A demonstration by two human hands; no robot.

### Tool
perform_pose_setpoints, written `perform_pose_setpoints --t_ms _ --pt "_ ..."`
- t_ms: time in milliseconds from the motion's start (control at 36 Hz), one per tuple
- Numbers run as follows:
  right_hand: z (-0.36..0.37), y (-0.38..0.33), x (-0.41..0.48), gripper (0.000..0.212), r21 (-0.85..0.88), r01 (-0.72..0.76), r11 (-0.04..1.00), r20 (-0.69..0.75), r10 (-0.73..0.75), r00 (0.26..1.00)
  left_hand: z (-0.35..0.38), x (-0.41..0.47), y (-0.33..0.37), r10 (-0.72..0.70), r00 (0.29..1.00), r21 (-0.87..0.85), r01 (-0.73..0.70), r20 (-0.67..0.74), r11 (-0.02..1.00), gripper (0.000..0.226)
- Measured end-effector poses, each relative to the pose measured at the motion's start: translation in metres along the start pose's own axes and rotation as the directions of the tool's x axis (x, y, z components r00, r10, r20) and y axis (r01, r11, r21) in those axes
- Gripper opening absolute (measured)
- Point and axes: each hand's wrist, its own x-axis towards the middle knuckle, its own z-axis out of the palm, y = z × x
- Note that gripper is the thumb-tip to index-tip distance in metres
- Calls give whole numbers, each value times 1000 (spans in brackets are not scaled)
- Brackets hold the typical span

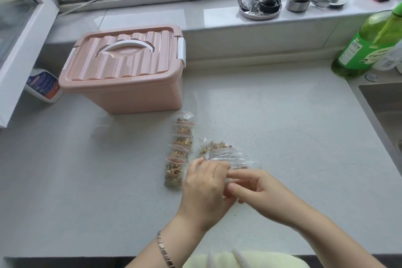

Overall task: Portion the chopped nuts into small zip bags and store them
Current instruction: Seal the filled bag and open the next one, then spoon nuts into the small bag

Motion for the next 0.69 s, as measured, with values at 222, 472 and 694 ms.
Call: perform_pose_setpoints --t_ms 222,472,694 --pt "-47 52 1 13 -166 -272 948 -598 122 792 -1 -6 -18 -223 971 -7 224 81 975 25" --pt "-58 125 23 35 -172 -614 771 -527 455 718 22 6 -39 -444 804 143 423 395 895 19" --pt "-59 113 30 12 166 -360 918 -566 388 727 34 37 -48 -532 734 218 487 422 846 8"
